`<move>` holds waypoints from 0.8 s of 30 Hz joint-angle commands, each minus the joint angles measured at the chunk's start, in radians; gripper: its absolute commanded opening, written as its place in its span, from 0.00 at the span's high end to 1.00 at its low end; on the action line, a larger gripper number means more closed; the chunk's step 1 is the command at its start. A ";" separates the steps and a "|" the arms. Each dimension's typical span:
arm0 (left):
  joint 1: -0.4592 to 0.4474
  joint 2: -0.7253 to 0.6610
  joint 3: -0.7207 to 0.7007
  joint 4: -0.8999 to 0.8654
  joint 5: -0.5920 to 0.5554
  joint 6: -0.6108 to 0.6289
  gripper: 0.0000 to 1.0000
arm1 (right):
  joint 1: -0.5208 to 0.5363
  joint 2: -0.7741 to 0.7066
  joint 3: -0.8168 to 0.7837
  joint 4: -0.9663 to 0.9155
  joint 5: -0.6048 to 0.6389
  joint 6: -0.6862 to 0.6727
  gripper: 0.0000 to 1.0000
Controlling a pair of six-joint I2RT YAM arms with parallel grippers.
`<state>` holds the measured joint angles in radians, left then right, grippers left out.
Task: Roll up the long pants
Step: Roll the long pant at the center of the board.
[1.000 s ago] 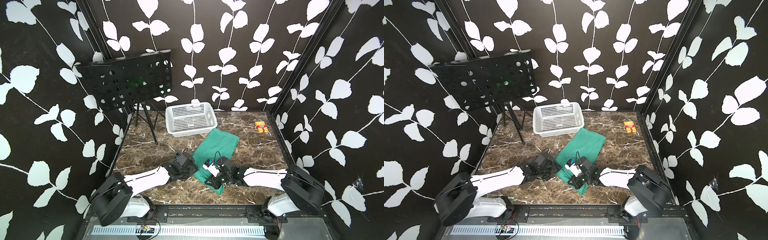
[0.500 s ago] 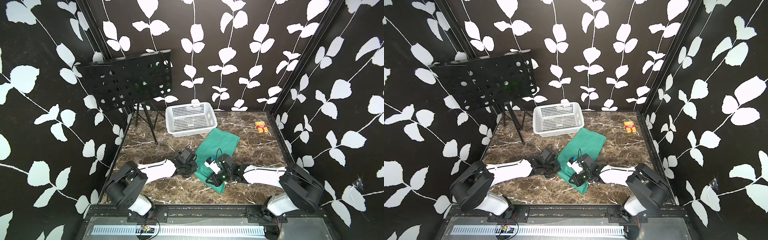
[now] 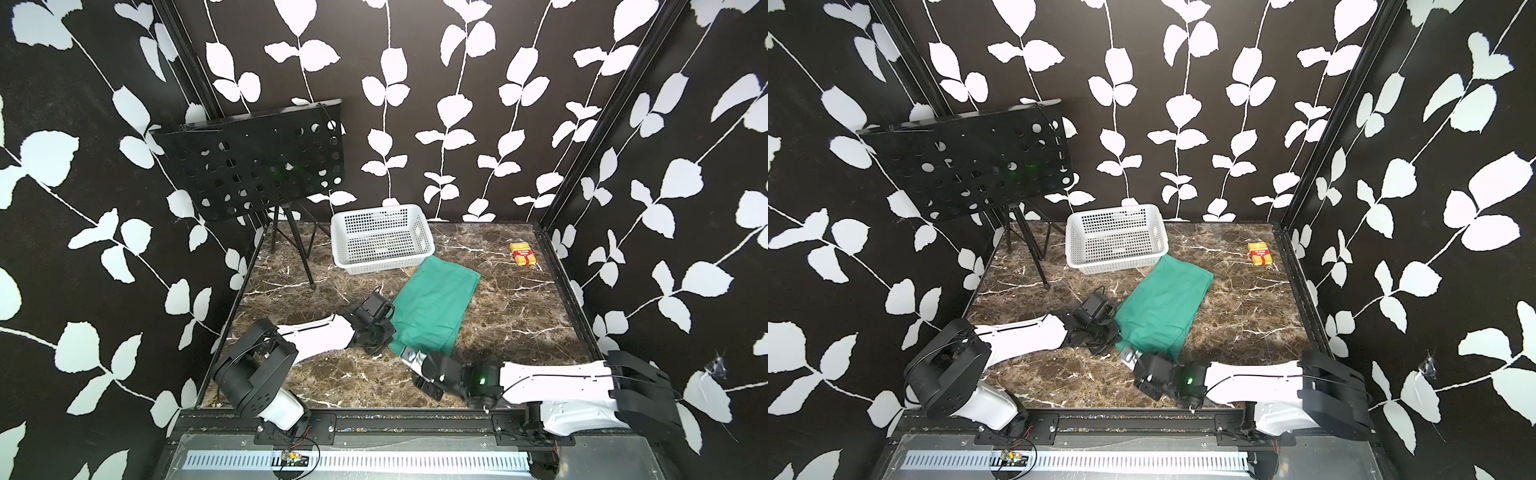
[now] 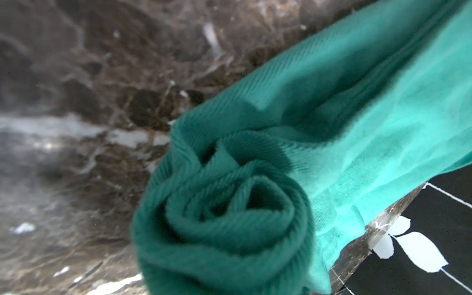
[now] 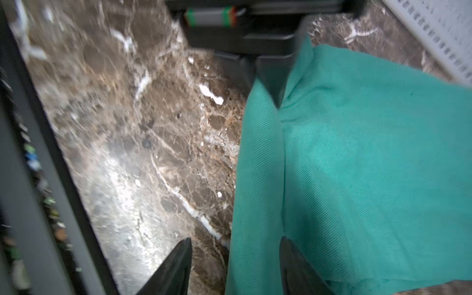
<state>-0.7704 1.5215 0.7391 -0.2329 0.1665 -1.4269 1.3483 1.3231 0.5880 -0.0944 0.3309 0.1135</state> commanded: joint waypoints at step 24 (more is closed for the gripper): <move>-0.017 -0.252 -0.036 -0.276 -0.165 -0.091 0.45 | -0.030 0.161 0.025 0.049 -0.020 0.068 1.00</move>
<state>-0.7845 1.3617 0.7227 -0.4274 0.1013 -1.5246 1.3766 1.5265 0.6437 -0.0559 0.5365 0.1074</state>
